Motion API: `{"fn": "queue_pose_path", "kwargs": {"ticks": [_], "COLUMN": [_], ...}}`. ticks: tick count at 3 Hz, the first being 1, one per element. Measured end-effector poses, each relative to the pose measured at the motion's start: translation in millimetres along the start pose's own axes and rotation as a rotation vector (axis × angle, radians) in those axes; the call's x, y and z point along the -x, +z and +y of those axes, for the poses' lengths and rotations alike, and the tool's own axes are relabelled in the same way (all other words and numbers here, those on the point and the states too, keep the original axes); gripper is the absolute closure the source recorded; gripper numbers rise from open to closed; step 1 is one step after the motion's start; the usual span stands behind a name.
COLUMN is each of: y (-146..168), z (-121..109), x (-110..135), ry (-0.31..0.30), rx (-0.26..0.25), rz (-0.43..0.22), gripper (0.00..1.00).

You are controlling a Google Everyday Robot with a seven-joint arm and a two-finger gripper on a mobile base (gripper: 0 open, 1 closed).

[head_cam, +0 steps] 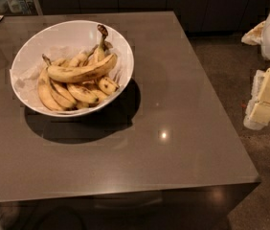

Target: Pick banana from white bowl

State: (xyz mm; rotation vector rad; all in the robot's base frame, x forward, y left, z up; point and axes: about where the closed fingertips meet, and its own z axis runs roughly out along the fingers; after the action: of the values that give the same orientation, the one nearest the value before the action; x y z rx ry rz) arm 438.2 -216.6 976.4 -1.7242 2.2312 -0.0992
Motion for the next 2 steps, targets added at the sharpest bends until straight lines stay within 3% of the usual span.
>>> {"fn": "queue_pose_path", "kwargs": {"ticks": [2], "y": [-3.6], "z": [0.9], "x": [10.7], "ry": [-0.014], "rx": [-0.018], "rz": [0.012], "gripper": [0.0]}}
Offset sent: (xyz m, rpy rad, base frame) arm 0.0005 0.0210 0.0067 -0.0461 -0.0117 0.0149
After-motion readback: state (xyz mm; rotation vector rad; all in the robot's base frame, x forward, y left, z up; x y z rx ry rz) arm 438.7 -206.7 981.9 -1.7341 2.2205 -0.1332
